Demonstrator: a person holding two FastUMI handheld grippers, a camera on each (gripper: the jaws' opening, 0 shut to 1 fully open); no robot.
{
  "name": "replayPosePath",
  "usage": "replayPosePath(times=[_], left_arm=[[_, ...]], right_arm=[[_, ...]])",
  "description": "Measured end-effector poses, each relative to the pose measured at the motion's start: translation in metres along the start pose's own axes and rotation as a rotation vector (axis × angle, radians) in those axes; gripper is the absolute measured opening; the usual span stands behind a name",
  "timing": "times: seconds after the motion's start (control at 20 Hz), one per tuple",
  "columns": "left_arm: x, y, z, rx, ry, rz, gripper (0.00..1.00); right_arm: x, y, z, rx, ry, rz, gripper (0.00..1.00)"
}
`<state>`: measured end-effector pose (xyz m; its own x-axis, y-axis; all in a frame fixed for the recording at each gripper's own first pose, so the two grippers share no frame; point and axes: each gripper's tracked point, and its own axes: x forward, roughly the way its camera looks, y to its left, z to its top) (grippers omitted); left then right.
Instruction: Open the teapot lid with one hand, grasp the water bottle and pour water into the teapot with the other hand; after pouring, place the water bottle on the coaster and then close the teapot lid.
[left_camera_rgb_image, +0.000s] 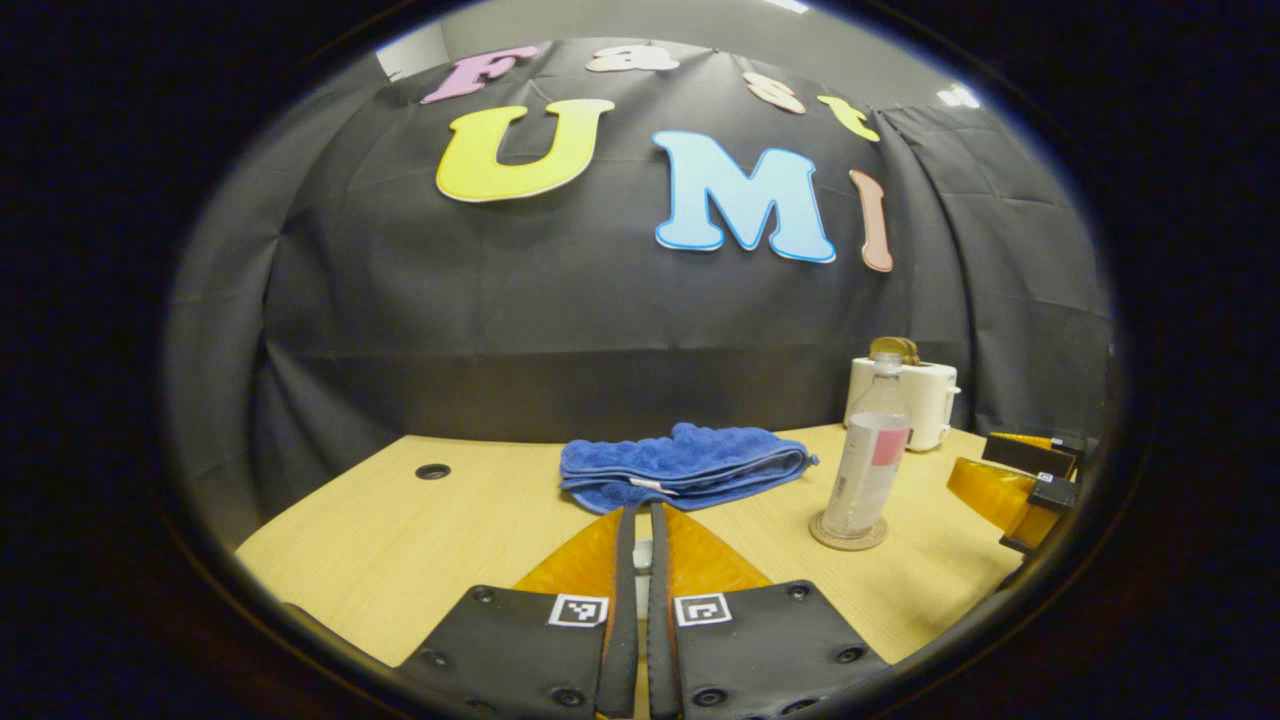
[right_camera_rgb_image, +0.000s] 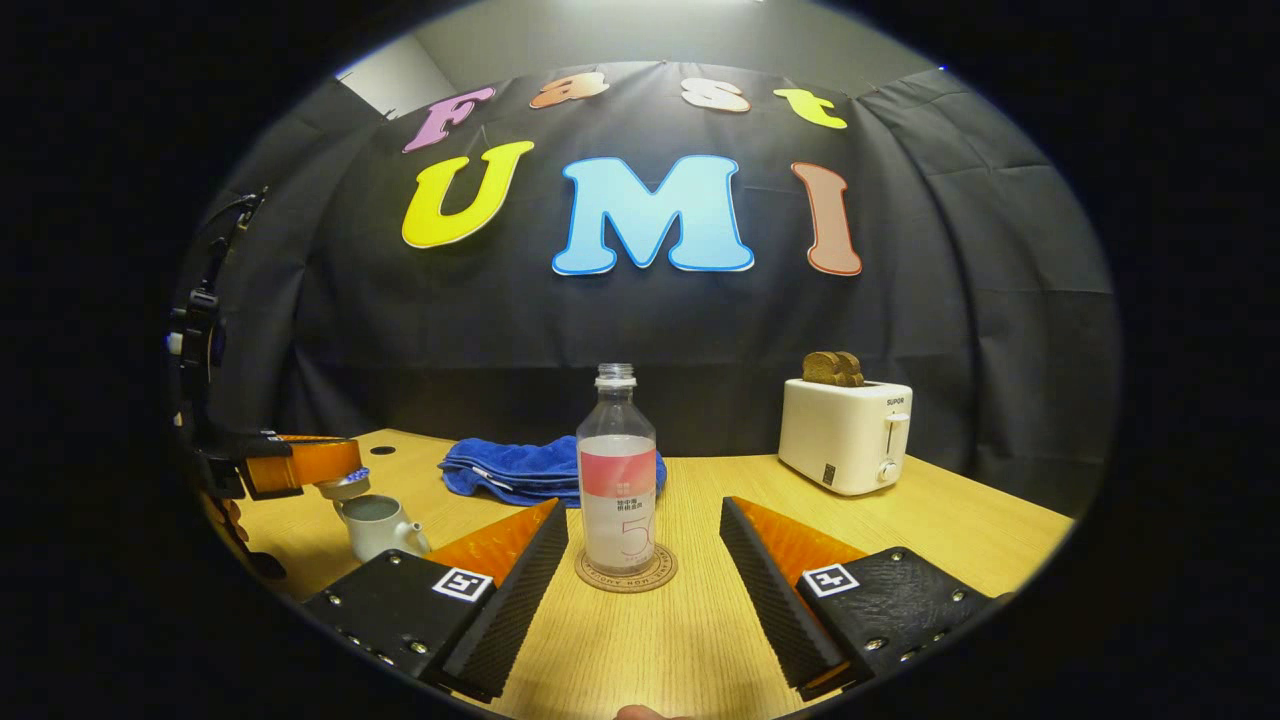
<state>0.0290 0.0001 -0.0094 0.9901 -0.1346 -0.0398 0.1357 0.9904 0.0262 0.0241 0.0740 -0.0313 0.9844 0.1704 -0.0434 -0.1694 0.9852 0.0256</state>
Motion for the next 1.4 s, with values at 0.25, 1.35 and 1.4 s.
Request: replayPosePath(times=[0.25, 1.35, 1.4], left_arm=[[0.009, -0.011, -0.012, 0.003, 0.024, 0.005, 0.11], [-0.008, -0.013, -0.014, -0.03, 0.016, 0.027, 0.22], [-0.014, -0.013, -0.011, -0.035, 0.005, 0.028, 0.22]], right_arm=[[-0.005, -0.006, 0.0, 0.057, 0.01, 0.013, 0.97], [-0.01, -0.004, 0.001, 0.07, 0.007, 0.016, 0.97], [-0.012, -0.002, 0.0, 0.059, 0.004, 0.016, 0.97]])
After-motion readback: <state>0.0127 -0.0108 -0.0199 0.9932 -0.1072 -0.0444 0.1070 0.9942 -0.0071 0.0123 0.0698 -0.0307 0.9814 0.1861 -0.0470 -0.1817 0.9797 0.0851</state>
